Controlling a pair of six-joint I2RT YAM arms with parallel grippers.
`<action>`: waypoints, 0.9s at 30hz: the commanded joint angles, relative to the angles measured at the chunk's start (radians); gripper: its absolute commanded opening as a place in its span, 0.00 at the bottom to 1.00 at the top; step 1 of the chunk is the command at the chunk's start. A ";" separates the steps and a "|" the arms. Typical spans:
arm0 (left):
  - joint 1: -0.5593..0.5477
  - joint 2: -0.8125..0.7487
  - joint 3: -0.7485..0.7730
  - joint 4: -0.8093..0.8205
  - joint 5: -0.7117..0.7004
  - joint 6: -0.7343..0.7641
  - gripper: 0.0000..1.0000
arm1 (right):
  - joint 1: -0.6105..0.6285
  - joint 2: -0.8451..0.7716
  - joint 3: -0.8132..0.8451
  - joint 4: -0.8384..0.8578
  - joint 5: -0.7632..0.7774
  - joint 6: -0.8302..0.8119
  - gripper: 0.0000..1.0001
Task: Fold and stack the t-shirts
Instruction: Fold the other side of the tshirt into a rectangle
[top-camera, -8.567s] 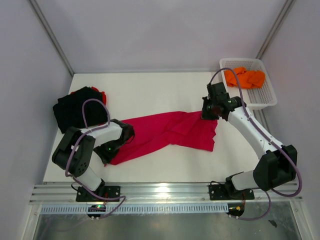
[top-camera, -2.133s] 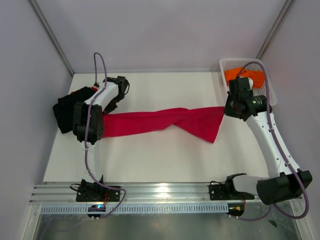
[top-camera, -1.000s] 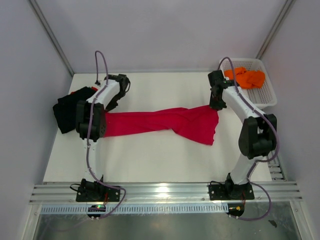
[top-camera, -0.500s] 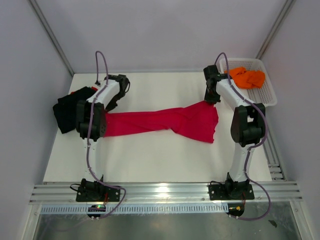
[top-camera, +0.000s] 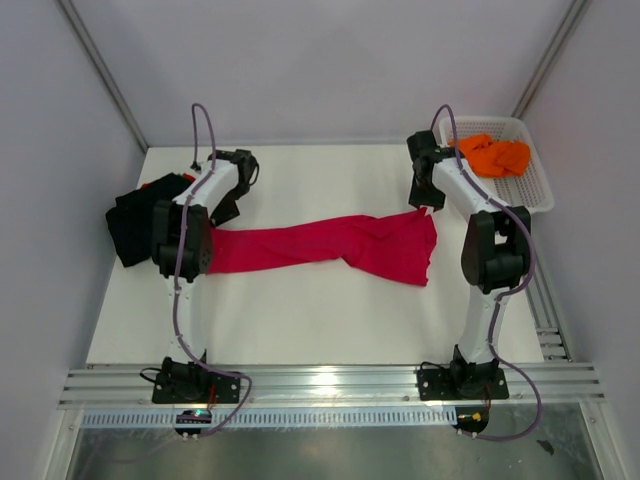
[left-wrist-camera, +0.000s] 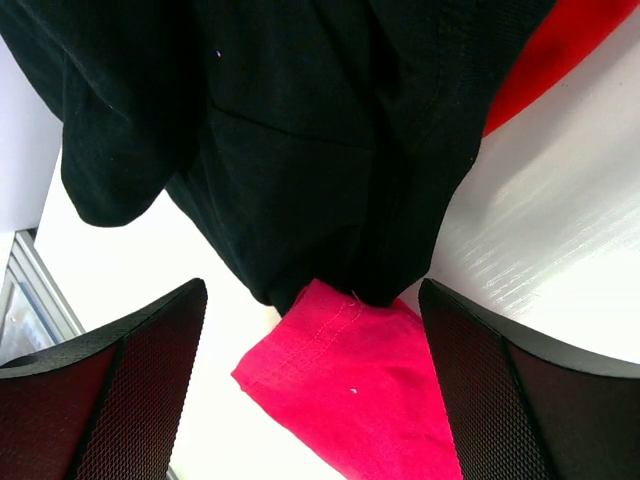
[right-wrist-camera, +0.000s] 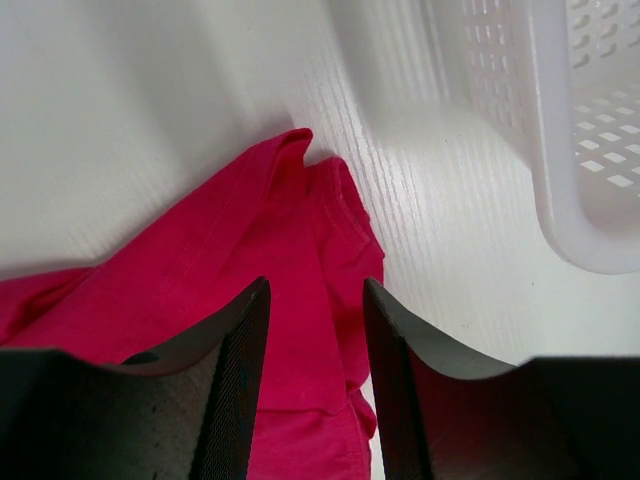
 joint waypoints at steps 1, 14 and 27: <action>0.006 -0.032 -0.004 0.014 -0.006 0.029 0.89 | -0.005 -0.066 -0.030 0.021 0.066 0.002 0.47; 0.006 -0.170 -0.001 -0.009 0.085 0.052 0.89 | 0.167 -0.426 -0.311 0.090 -0.098 -0.015 0.47; 0.008 -0.174 -0.019 -0.015 0.088 0.058 0.89 | 0.321 -0.405 -0.555 0.182 -0.139 0.120 0.47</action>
